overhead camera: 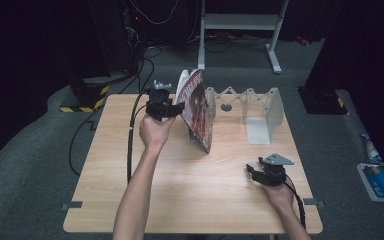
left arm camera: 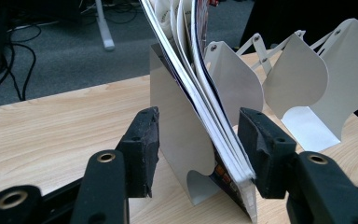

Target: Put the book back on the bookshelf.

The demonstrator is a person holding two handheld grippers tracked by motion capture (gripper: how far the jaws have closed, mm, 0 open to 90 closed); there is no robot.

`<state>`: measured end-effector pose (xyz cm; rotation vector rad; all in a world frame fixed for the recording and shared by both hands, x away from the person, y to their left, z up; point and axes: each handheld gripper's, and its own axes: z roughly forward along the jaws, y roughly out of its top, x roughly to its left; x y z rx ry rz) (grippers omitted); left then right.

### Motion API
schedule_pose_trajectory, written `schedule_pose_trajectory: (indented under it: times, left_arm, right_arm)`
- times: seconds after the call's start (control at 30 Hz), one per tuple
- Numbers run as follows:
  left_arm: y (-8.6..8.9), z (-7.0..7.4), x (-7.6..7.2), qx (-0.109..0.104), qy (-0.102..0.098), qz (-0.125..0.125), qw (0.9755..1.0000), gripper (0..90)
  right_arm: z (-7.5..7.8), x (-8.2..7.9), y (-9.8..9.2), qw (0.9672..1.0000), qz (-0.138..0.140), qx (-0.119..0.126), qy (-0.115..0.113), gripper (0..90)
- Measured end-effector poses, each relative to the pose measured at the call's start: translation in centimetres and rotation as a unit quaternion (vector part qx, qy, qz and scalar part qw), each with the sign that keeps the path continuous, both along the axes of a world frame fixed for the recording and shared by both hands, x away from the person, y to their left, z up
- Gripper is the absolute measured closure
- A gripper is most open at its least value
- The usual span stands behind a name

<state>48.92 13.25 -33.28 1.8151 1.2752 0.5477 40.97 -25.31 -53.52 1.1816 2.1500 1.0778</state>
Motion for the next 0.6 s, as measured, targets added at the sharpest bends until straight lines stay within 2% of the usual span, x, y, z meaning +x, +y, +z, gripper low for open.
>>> schedule_pose_trajectory:
  times: [0.6]
  left_arm:
    - [0.31,0.37,-0.79,-0.005,-0.005,-0.008,0.9999,48.7]
  right_arm:
    - [0.0,0.0,0.0,1.0,0.0,0.0,0.0,37.8]
